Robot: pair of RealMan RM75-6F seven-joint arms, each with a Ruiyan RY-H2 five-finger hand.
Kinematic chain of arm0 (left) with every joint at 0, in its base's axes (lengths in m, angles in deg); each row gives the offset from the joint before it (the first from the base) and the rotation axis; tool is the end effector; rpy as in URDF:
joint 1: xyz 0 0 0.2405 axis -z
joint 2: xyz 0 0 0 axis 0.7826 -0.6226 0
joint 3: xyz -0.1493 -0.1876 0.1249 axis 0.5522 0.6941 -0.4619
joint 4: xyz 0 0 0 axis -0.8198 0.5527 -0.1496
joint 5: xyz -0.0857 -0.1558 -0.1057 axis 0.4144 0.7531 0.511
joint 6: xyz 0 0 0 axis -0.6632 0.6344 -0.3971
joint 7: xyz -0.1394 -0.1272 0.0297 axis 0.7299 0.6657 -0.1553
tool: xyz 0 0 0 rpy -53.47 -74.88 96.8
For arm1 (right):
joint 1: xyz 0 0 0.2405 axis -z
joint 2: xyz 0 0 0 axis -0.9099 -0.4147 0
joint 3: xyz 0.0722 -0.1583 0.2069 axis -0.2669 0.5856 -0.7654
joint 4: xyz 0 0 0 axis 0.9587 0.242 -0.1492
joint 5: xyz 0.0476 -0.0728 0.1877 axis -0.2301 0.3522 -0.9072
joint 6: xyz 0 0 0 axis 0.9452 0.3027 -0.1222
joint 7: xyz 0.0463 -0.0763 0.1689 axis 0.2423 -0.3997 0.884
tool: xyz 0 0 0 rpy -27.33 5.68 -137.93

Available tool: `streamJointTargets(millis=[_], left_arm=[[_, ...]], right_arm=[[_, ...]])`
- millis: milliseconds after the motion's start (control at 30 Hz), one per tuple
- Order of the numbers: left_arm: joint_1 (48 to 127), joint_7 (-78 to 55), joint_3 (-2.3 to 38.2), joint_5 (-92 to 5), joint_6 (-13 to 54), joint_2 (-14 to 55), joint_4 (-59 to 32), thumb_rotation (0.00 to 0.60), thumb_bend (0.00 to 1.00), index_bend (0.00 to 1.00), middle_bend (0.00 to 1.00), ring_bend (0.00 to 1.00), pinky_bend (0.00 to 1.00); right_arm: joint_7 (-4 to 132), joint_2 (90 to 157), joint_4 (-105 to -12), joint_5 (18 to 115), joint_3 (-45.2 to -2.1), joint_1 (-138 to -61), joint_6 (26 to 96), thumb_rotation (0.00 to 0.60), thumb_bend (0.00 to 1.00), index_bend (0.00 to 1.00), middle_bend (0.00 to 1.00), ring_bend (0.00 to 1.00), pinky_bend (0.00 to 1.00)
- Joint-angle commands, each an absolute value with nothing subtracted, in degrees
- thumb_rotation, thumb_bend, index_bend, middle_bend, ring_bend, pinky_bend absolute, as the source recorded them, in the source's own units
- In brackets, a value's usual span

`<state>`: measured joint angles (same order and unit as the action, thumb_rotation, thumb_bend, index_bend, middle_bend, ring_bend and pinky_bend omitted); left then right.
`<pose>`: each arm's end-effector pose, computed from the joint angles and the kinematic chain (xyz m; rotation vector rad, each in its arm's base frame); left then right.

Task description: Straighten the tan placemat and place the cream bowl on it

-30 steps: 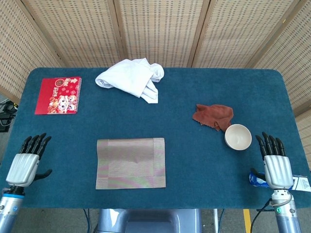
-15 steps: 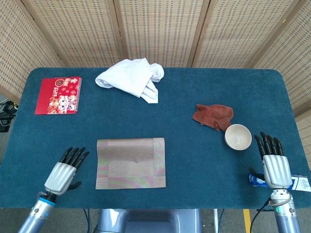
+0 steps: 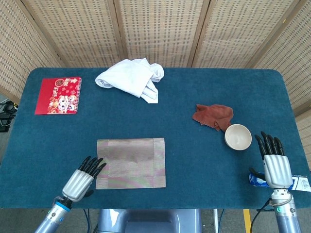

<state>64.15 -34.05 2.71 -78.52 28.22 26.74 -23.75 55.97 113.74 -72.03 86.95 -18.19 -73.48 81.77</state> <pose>-0.2500 0.2064 -0.0424 -1.9737 -0.7842 -0.8142 -0.3154 -0.2530 0.1271 1.3634 -0.8601 0.9166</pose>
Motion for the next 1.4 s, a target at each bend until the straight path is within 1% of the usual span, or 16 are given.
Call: streamJointTargets(millis=[33,233,367,533,633,767,967,1067,1133,1233,1300,1400], left_arm=[[64.1,-34.4,2.9,-78.4,28.4,27.2,-23.3,0.600,0.09,0.07,0.00,0.00,0.00],[64.6,-35.4,3.4,-78.6,28.3,29.1,-22.1,0.600,0.09,0.07,0.00,0.00,0.00],[65.0,-35.9,3.5,-78.5,27.8,30.2,-21.6,0.600,0.15,0.08,0.00,0.00,0.00],[65.3,-36.5,3.5,-77.9,26.9,30.9,-21.5,0.600,0.16,0.08,0.00,0.00,0.00],[65.3,-37.3,3.3,-77.5,26.6,31.1,-21.3,0.600,0.23,0.09,0.00,0.00,0.00],[65.2,-37.5,3.3,-77.5,27.0,31.6,-20.6,0.600,0.35,0.10,0.00,0.00,0.00],[65.3,-37.8,3.3,-77.6,27.4,32.2,-19.8,0.600,0.44,0.10,0.00,0.00,0.00],[65.4,-37.9,3.4,-77.4,27.4,32.5,-19.7,0.600,0.44,0.11,0.00,0.00,0.00],[65.4,-38.0,3.5,-77.2,27.4,32.5,-19.7,0.600,0.44,0.14,0.00,0.00,0.00],[65.4,-38.2,3.7,-77.0,27.5,32.7,-19.6,0.600,0.44,0.27,0.00,0.00,0.00],[65.4,-38.3,4.0,-76.9,27.9,32.9,-19.6,0.600,0.44,0.38,0.00,0.00,0.00],[65.4,-38.4,4.1,-76.6,27.9,33.0,-19.7,0.600,0.44,0.45,0.00,0.00,0.00]], right_arm=[[56.3,113.7,-72.1,87.0,-18.3,-73.4,81.7,0.600,0.24,0.06,0.00,0.00,0.03],[56.7,113.5,-72.1,87.1,-18.5,-73.2,81.8,0.600,0.24,0.06,0.00,0.00,0.03],[57.0,113.3,-72.2,87.1,-18.6,-73.2,81.8,0.600,0.24,0.06,0.00,0.00,0.03],[57.4,113.2,-72.2,87.0,-18.8,-73.1,81.6,0.600,0.24,0.06,0.00,0.00,0.04],[57.9,113.1,-72.3,87.2,-18.9,-73.1,81.7,0.600,0.24,0.06,0.00,0.00,0.04],[58.3,113.1,-72.2,87.4,-18.9,-73.1,81.7,0.600,0.24,0.06,0.00,0.00,0.05],[58.5,113.2,-72.2,87.4,-18.9,-73.1,81.4,0.600,0.24,0.06,0.00,0.00,0.05],[58.6,113.1,-72.2,87.3,-18.9,-73.1,81.2,0.600,0.24,0.06,0.00,0.00,0.05],[58.7,113.1,-72.3,87.3,-18.9,-73.1,81.1,0.600,0.24,0.06,0.00,0.00,0.05],[58.9,113.0,-72.4,87.3,-18.9,-73.1,81.1,0.600,0.24,0.06,0.00,0.00,0.05],[59.0,112.9,-72.4,87.4,-19.0,-73.1,81.1,0.600,0.24,0.07,0.00,0.00,0.05],[59.2,112.9,-72.5,87.4,-19.0,-73.0,81.1,0.600,0.24,0.07,0.00,0.00,0.05]])
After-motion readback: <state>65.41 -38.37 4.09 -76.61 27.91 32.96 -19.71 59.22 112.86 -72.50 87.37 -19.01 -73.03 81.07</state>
